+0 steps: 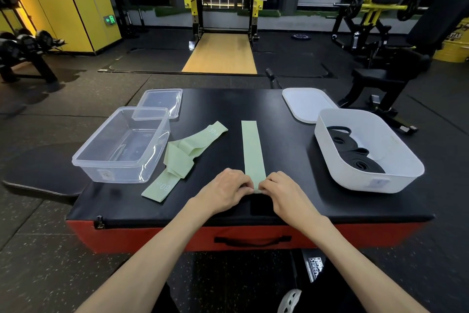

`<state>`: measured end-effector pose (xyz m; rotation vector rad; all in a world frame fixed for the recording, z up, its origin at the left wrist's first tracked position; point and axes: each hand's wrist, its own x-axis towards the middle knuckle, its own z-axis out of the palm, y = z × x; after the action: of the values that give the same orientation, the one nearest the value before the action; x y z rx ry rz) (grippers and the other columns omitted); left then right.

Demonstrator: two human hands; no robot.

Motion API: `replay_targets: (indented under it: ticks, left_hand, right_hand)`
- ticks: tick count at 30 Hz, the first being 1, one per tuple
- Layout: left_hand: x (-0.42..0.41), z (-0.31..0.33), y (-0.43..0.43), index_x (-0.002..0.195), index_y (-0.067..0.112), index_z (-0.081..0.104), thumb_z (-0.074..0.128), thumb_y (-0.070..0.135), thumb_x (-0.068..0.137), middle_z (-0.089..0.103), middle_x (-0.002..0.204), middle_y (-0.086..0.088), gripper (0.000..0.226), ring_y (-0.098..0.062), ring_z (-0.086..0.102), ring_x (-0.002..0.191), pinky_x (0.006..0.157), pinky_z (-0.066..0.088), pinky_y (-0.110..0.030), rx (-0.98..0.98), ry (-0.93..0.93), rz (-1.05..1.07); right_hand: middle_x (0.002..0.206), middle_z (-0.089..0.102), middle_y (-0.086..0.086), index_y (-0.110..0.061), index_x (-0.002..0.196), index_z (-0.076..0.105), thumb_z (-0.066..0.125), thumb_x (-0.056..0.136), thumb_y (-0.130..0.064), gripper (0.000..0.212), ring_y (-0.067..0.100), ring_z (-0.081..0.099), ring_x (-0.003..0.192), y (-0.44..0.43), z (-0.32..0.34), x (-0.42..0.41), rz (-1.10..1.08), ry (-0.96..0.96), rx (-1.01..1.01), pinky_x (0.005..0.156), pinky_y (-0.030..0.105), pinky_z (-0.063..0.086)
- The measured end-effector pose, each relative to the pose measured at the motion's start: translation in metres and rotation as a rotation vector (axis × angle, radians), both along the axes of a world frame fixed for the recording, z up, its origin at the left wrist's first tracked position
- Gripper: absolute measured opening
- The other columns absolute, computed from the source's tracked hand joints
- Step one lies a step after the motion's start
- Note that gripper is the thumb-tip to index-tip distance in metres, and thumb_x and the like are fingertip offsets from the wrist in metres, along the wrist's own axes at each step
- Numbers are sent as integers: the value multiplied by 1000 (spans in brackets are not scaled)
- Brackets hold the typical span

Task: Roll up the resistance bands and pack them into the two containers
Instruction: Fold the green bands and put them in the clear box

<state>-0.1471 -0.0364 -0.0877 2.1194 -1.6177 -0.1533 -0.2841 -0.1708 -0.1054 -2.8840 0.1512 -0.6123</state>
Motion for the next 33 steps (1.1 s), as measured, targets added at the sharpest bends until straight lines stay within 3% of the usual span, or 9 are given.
replay_targets:
  ticks: [6,12,16,23,27,33]
  left_hand:
    - [0,3,0,99,16,71,57,26,94,65,90,1,18,-6,44,76,74,29,-14,-14,-1,1]
    - [-2,3,0,100,19,72,56,28,93,61,88,1,20,-8,42,77,76,37,-21,-15,-46,25]
    - [-2,4,-2,101,16,71,55,26,94,63,88,-1,20,-9,42,77,77,35,-20,-8,-25,37]
    - [-3,4,-2,96,14,71,57,21,93,67,86,2,17,-6,41,70,73,25,-13,-35,21,47]
    - [-3,3,-1,90,16,67,60,22,90,61,75,10,8,-4,46,63,68,28,-12,-69,59,75]
    - [-4,1,-2,90,15,70,61,21,90,61,87,1,11,-7,45,73,73,36,-18,-139,-22,51]
  right_hand:
    - [81,59,4,-10,90,69,57,89,-3,14,23,49,74,-3,8,-1,11,63,50,67,29,42]
    - [83,61,2,-10,87,71,61,85,-3,13,22,52,76,0,12,0,-8,31,97,68,31,47]
    - [91,59,1,-12,96,68,59,91,-17,11,19,50,86,-1,12,-2,-4,95,104,77,27,42]
    - [83,57,4,-9,89,67,57,89,-7,10,23,49,79,1,8,0,-30,104,65,69,29,40]
    - [84,59,3,-12,94,70,51,94,-13,19,21,50,82,-1,13,2,-73,139,96,70,29,41]
    - [95,63,3,-15,105,73,54,93,-11,23,20,53,92,0,14,4,-99,104,126,75,24,41]
